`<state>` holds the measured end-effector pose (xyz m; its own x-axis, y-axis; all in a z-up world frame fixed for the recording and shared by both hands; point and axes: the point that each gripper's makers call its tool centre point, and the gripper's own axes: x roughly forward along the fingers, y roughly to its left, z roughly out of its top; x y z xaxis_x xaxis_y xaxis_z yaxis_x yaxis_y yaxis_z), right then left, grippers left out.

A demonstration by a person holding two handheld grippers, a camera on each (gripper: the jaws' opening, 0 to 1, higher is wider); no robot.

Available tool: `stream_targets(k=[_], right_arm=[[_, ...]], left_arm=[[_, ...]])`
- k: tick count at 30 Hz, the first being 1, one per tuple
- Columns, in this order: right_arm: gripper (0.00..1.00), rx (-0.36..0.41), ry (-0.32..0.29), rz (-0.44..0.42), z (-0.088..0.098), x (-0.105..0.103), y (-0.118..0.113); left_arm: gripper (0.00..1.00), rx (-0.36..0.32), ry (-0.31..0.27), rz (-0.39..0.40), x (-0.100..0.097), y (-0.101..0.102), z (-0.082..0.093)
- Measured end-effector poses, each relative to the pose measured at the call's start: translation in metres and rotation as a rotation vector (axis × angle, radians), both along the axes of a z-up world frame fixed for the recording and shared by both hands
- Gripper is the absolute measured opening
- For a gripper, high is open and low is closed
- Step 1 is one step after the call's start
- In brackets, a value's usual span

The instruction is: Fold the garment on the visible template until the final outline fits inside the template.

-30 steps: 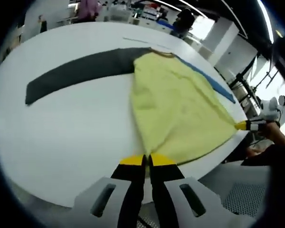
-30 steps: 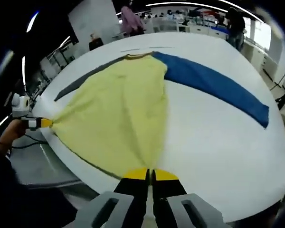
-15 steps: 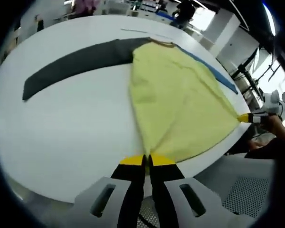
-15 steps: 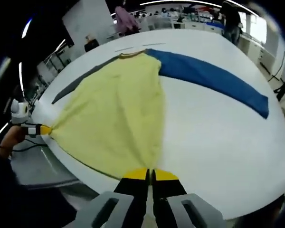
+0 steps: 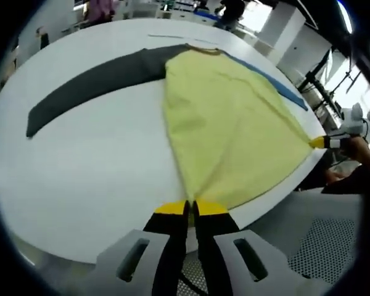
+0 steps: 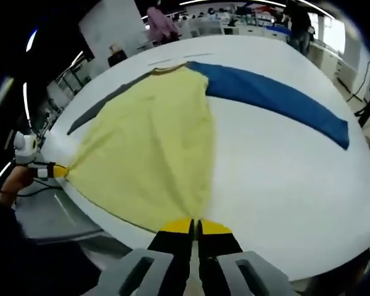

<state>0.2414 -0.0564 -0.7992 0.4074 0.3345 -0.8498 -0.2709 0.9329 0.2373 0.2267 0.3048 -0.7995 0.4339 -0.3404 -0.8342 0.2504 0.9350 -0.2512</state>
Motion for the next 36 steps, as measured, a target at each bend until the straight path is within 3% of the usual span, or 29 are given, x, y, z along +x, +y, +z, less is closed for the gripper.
stream_targets(k=[8,16,21,24,28,36], right_arm=[[0.04,0.006,-0.012,0.025,0.006,0.001,-0.004],[0.36,0.03,-0.081,0.059,0.022,0.014,-0.007],[0.53,0.051,-0.144,0.046,0.032,0.03,-0.012],[0.62,0.057,-0.159,0.014,0.032,0.041,-0.022],[0.66,0.03,-0.196,0.004,0.034,0.054,-0.034],[0.75,-0.051,-0.274,-0.021,0.038,0.086,-0.077]], left_arm=[[0.07,-0.021,-0.029,0.011,0.001,0.005,0.005],[0.25,-0.105,-0.127,0.013,0.016,-0.004,0.018],[0.37,-0.124,-0.217,-0.023,0.026,-0.016,0.03],[0.42,-0.131,-0.219,-0.025,0.03,-0.017,0.032],[0.48,-0.144,-0.243,-0.035,0.034,-0.021,0.035],[0.62,-0.18,-0.34,-0.075,0.046,-0.033,0.054]])
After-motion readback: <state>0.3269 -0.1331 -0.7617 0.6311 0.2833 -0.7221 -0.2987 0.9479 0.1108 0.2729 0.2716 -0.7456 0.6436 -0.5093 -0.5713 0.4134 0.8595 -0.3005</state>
